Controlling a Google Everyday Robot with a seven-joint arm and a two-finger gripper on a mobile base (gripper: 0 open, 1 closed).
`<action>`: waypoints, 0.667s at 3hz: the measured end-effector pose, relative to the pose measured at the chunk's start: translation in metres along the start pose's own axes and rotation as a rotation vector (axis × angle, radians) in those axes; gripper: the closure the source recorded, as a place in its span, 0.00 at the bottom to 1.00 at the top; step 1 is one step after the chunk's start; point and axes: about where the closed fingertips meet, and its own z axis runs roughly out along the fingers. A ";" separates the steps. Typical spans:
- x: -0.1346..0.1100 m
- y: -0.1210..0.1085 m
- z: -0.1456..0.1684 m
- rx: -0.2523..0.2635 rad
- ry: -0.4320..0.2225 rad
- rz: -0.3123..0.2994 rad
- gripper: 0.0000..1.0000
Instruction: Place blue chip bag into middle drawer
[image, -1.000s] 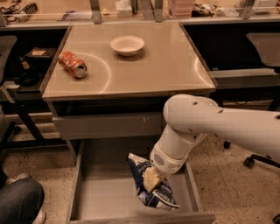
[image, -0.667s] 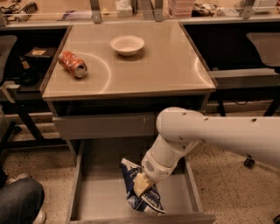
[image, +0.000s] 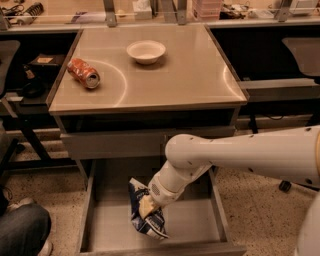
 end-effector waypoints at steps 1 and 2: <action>-0.019 -0.007 0.028 -0.003 -0.010 0.001 1.00; -0.041 -0.029 0.067 -0.006 -0.018 0.008 1.00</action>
Offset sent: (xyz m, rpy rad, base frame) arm 0.0403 0.0422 -0.0752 0.0019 -0.0323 -0.0279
